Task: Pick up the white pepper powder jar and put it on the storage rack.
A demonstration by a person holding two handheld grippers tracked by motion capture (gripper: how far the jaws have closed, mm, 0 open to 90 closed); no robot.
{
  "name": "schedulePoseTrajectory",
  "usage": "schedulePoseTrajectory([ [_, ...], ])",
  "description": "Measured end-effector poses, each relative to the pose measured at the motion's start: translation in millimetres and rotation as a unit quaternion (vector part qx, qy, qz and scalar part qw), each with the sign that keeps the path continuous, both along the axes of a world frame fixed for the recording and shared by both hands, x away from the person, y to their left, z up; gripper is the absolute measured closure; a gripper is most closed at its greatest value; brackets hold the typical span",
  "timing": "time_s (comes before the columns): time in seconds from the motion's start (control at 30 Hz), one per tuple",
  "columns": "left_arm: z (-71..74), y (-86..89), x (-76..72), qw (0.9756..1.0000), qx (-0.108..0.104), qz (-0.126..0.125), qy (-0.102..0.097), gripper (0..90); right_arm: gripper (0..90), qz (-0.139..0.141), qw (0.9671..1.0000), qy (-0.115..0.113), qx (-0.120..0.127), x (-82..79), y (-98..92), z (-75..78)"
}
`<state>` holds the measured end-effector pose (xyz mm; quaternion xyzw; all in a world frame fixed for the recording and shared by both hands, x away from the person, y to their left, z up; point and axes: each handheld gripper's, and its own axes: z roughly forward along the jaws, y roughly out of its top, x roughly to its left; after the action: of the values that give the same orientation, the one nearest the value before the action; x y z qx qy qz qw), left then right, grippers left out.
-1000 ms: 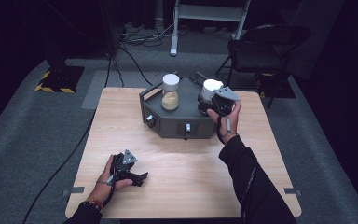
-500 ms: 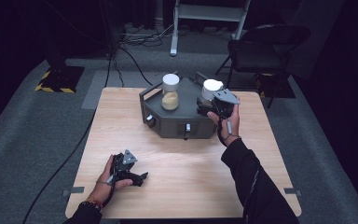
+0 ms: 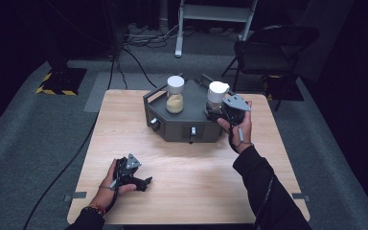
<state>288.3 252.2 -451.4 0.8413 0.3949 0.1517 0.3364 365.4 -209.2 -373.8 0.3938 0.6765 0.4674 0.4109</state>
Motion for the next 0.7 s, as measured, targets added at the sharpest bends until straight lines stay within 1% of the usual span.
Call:
schedulePoseTrajectory([
  [0.03,0.0,0.0,0.0,1.0,0.0,0.0,0.0,0.0,2.6,0.0,1.0,0.0,0.0,0.0,0.0,0.0],
  [0.07,0.0,0.0,0.1,1.0,0.0,0.0,0.0,0.0,2.6,0.001,0.9998,-0.009,-0.018,-4.7,0.1,-0.7],
  [0.17,0.0,0.0,0.1,1.0,0.0,0.0,0.0,0.0,2.5,0.007,0.9996,-0.014,-0.023,-9.0,-2.2,-1.7],
  [0.2,0.0,0.0,0.1,1.0,0.0,0.0,0.0,0.0,2.5,0.011,0.9994,-0.017,-0.029,-13.3,-4.0,-2.1],
  [0.3,0.0,0.0,0.1,1.0,0.0,0.0,0.0,0.0,2.5,0.026,0.999,-0.019,-0.031,-20.7,-9.5,-2.5],
  [0.37,0.0,0.1,0.1,1.0,0.0,0.0,0.0,0.0,2.5,0.028,0.9988,-0.02,-0.035,-23.4,-10.7,-3.0],
  [0.4,0.0,0.1,0.1,1.0,0.0,0.0,0.0,0.0,2.5,0.038,0.9982,-0.022,-0.041,-28.8,-14.7,-4.0],
  [0.43,0.0,0.1,0.1,1.0,0.0,0.0,0.0,0.0,2.5,0.038,0.9982,-0.022,-0.041,-28.8,-14.7,-4.0],
  [0.47,0.0,0.1,0.1,1.0,0.0,0.0,0.0,0.0,2.5,0.046,0.9972,-0.025,-0.052,-34.1,-18.4,-5.4],
  [0.5,0.0,0.1,0.1,1.0,0.0,0.0,0.0,0.0,2.5,0.051,0.9968,-0.025,-0.056,-36.3,-20.7,-6.1],
  [0.7,0.0,0.1,0.1,1.0,0.0,0.0,0.0,0.0,2.5,0.074,0.9945,-0.02,-0.071,-46.4,-32.5,-9.3],
])
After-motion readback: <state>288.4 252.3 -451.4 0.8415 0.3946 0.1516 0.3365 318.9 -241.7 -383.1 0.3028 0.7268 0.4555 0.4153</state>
